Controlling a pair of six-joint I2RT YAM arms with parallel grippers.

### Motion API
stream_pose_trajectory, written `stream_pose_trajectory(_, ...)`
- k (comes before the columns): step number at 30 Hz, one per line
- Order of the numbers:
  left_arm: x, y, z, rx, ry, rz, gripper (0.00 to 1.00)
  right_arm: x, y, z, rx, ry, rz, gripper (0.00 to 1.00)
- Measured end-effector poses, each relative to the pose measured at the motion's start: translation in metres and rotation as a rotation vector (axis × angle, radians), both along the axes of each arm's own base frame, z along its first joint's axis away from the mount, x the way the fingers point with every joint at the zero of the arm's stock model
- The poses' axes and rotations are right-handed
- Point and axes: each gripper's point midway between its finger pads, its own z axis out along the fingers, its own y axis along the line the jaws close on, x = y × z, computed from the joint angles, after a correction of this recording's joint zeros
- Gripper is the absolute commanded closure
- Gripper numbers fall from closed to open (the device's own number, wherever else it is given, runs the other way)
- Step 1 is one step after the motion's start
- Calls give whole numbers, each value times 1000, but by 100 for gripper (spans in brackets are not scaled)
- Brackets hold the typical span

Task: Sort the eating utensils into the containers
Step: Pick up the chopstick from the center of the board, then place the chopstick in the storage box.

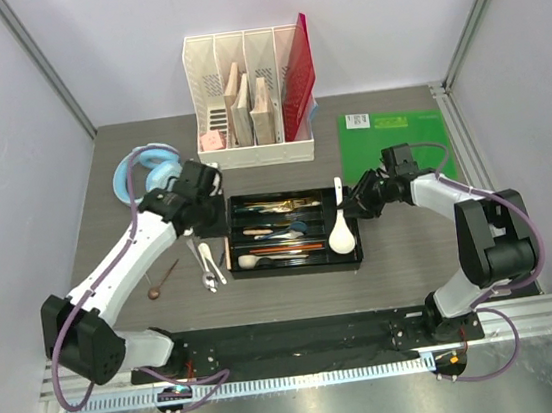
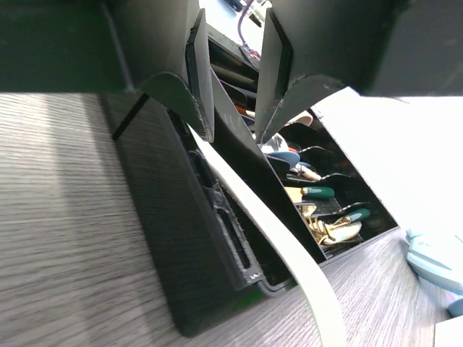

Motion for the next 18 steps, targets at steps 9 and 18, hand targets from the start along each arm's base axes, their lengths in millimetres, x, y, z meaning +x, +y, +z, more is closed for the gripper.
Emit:
stream_pose_trajectory(9, 15, 40, 3, 611, -134, -108, 100, -5, -9, 3, 27, -5, -18, 65)
stream_pose_trajectory(18, 34, -13, 36, 846, -453, -365, 100, -13, -9, 3, 46, 1, -13, 65)
